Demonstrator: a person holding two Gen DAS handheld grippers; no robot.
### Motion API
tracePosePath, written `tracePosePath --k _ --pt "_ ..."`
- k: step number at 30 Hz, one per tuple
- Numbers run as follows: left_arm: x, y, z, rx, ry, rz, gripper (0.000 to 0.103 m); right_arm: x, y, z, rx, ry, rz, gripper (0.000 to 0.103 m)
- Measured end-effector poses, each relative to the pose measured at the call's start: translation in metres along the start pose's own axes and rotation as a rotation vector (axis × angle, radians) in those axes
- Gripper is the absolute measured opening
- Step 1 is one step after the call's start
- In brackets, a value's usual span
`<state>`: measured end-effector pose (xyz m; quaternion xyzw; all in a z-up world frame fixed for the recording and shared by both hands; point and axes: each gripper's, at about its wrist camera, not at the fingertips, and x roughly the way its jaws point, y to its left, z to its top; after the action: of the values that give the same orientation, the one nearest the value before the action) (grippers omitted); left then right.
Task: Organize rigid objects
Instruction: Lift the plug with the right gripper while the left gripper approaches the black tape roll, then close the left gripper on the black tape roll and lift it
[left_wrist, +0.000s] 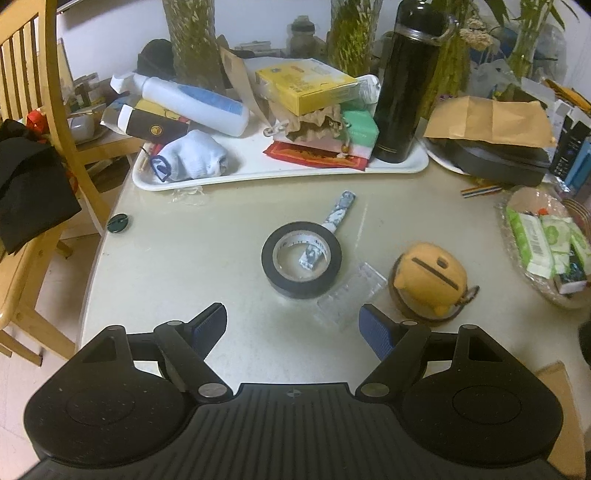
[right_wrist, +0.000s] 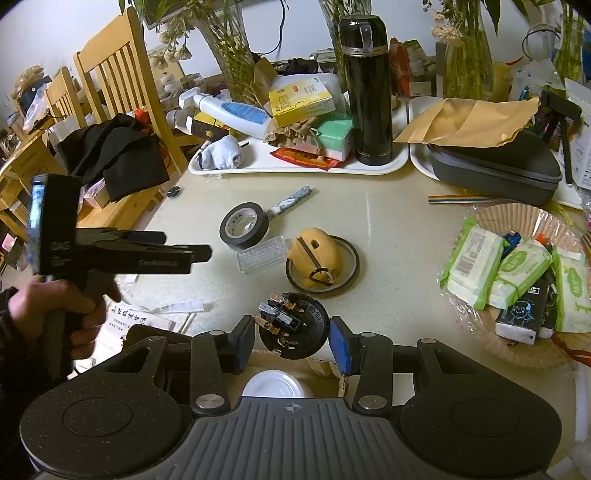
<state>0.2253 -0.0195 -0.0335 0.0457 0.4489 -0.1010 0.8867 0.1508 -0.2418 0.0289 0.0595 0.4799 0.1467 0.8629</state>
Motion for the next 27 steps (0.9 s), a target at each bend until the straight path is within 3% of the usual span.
tracePosePath --k 7,27 --pt "0.025 -0.002 0.011 -0.007 -0.012 -0.024 0.079 0.0 0.002 0.001 -0.002 0.003 0.018 0.047" --pt "0.086 0.002 0.035 -0.1 0.058 -0.041 0.079 0.001 0.003 0.005 -0.002 0.004 0.043 0.047"
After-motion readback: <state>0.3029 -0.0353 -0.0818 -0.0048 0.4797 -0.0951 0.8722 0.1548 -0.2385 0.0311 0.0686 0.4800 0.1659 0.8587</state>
